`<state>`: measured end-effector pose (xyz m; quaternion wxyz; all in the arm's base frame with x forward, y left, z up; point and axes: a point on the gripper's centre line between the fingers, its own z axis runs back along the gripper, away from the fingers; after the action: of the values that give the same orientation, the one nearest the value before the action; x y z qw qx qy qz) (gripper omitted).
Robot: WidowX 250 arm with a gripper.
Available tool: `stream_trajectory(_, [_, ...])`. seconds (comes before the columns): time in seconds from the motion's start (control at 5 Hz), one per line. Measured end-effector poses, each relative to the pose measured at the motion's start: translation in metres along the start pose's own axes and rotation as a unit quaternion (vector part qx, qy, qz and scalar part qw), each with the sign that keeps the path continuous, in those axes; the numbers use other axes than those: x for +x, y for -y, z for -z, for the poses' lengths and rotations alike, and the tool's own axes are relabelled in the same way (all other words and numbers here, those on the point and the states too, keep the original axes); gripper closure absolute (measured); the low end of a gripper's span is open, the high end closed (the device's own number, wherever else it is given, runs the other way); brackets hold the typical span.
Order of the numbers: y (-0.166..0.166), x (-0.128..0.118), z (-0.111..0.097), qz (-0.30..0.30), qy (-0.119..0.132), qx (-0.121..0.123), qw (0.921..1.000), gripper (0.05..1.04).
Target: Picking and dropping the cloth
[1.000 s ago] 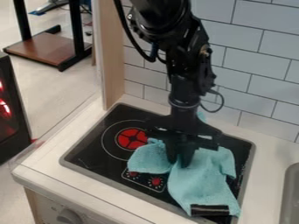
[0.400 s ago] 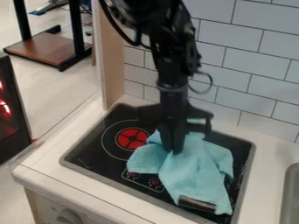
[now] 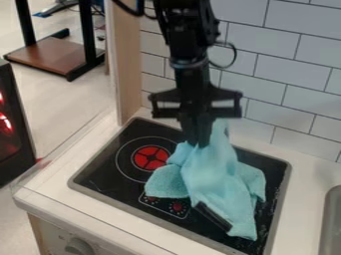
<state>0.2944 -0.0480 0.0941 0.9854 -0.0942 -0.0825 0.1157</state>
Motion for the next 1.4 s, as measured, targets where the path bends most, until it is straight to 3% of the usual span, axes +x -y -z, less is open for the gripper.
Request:
stream_trajectory(0.4, [0.030, 0.020, -0.056, -0.025, 0.030, -0.057, 0.9976, 1.035])
stream_trajectory(0.6, [0.049, 0.029, -0.095, -0.020, 0.060, -0.098, 0.9931, 1.035])
stream_trajectory(1.0, [0.065, 0.036, -0.140, -0.013, 0.088, -0.146, 0.9853, 1.035])
stream_trajectory(1.2, [0.062, 0.038, -0.146, -0.016, 0.098, -0.146, 0.9843, 1.035])
stream_trajectory(1.4, [0.056, 0.040, -0.141, -0.019, 0.104, -0.129, 0.9860, 1.035])
